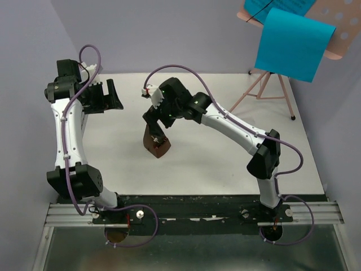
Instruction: Pack up the instrument practice props
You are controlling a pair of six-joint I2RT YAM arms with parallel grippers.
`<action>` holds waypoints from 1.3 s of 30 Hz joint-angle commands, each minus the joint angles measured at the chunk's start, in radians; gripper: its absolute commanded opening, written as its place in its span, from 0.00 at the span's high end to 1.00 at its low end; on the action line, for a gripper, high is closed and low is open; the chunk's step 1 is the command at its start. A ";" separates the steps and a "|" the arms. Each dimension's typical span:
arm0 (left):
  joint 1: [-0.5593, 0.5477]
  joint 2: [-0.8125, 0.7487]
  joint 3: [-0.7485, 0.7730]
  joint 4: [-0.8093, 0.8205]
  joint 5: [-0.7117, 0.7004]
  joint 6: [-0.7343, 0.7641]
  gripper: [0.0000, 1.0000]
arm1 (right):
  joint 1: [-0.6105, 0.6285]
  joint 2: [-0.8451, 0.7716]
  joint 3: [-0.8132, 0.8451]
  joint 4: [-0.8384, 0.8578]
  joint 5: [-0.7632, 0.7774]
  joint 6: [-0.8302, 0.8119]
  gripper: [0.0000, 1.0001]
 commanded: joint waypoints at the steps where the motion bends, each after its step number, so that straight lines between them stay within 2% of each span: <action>1: 0.062 -0.109 -0.049 0.025 -0.024 -0.024 0.02 | 0.025 0.073 0.079 0.026 0.166 0.088 0.00; 6: 0.089 -0.189 -0.135 0.036 -0.008 -0.027 0.02 | 0.040 0.140 0.142 0.025 0.217 0.142 0.02; 12: 0.100 -0.236 -0.183 0.041 0.001 -0.028 0.02 | 0.043 0.179 0.149 0.010 0.207 0.136 0.17; 17: 0.103 -0.258 -0.194 0.041 -0.011 -0.019 0.02 | 0.041 0.181 0.139 -0.007 0.150 0.102 0.38; 22: 0.105 -0.268 -0.191 0.041 0.005 0.004 0.02 | 0.002 0.166 0.133 -0.047 0.061 0.004 0.66; 24: 0.105 -0.278 -0.200 0.051 0.045 0.025 0.03 | -0.023 0.153 0.136 -0.085 -0.008 -0.064 0.74; 32: 0.085 -0.451 -0.394 0.268 0.338 0.243 0.01 | -0.126 0.120 0.153 -0.358 -0.298 -0.415 0.78; 34: 0.054 -0.483 -0.430 0.271 0.366 0.329 0.01 | -0.143 0.104 0.144 -0.426 -0.317 -0.487 0.79; 39: -0.102 -0.499 -0.496 0.204 0.366 0.562 0.01 | -0.155 0.020 0.039 -0.538 -0.376 -0.680 0.80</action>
